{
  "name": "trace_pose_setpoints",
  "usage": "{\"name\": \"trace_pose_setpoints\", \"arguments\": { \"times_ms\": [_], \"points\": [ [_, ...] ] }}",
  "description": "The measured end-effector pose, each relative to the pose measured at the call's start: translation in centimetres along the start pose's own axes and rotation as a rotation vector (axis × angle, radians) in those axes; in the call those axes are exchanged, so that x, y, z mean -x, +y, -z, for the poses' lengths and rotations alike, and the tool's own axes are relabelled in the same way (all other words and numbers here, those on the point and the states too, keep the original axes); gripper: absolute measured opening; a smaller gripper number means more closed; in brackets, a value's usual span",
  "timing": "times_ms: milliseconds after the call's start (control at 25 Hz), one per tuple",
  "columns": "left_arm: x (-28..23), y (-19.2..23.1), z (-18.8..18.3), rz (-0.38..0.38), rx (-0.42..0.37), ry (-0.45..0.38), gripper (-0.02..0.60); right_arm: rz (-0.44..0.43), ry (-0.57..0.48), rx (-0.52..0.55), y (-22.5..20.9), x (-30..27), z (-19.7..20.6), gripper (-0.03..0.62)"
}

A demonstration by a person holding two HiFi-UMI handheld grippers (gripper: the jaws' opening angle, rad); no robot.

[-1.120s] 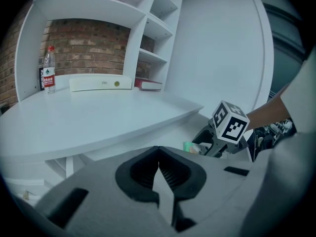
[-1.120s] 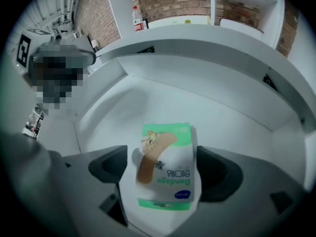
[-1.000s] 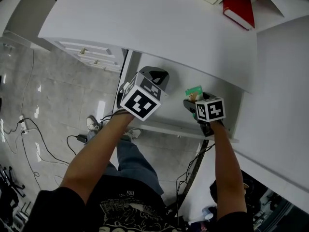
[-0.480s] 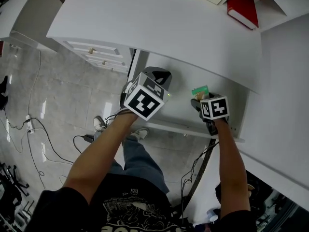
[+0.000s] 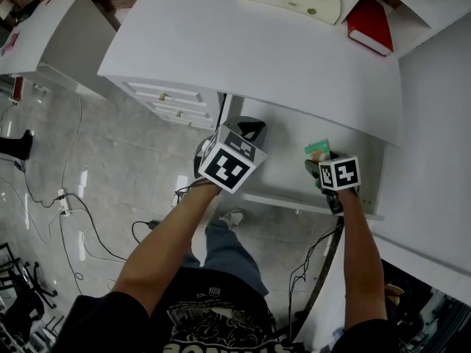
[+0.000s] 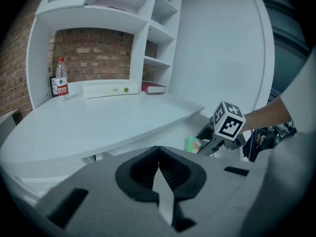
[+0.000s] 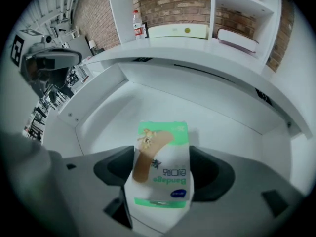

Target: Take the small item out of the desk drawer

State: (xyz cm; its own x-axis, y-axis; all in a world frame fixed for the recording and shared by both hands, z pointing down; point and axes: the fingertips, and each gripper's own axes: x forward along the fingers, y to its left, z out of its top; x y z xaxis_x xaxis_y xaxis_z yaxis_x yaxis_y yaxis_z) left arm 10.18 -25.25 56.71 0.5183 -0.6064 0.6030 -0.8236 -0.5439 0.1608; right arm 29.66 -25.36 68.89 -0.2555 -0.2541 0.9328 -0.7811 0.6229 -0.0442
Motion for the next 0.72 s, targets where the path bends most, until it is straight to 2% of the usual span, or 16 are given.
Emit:
{"name": "trace_pose_setpoints", "arguments": {
  "times_ms": [720],
  "points": [
    [7.4,0.5,-5.2,0.008,-0.072,-0.071,0.002,0.085,-0.232,-0.07,4.1,10.1,-6.3,0.348]
  ]
}}
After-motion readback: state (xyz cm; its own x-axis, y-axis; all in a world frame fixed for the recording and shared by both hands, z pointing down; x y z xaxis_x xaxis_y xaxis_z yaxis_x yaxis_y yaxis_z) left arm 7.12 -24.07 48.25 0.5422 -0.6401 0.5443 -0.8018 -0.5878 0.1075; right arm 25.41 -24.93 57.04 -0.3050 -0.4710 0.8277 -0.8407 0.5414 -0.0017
